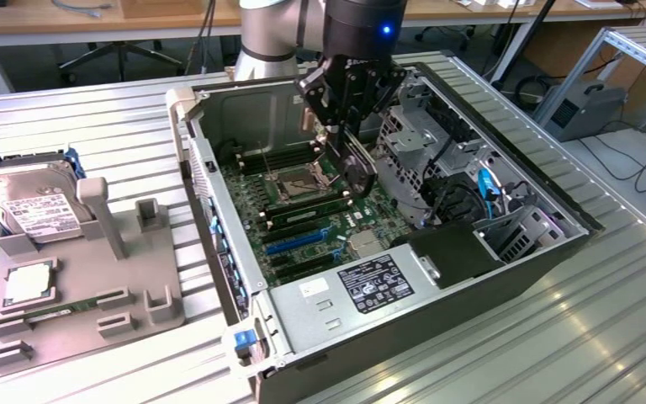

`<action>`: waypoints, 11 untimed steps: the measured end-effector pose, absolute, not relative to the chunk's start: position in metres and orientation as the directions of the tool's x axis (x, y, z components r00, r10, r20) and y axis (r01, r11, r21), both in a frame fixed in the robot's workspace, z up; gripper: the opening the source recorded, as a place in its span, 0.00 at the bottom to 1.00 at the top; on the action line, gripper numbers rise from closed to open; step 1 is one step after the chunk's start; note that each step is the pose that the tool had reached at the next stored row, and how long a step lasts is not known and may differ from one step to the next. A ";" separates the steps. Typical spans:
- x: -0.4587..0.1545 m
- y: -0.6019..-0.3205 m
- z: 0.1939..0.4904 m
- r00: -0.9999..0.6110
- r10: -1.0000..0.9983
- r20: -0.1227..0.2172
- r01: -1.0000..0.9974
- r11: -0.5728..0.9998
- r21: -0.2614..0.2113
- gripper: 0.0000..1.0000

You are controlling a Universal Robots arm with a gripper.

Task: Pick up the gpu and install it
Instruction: 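Insert the gpu into the slot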

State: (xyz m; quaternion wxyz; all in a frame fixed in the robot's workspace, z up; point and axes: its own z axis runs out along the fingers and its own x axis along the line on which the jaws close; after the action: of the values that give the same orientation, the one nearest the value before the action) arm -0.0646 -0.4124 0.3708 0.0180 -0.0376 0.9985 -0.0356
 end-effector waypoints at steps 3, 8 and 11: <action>-0.065 -0.412 0.371 -0.996 -0.087 -0.033 -0.084 0.994 -0.072 0.27; -0.065 -0.412 0.371 -0.994 -0.107 -0.033 -0.104 0.992 -0.072 0.27; -0.065 -0.412 0.371 -0.992 -0.119 -0.033 -0.116 0.991 -0.072 0.27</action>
State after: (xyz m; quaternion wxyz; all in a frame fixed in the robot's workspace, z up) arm -0.0646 -0.4124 0.3708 0.0188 -0.0588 0.9975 -0.0352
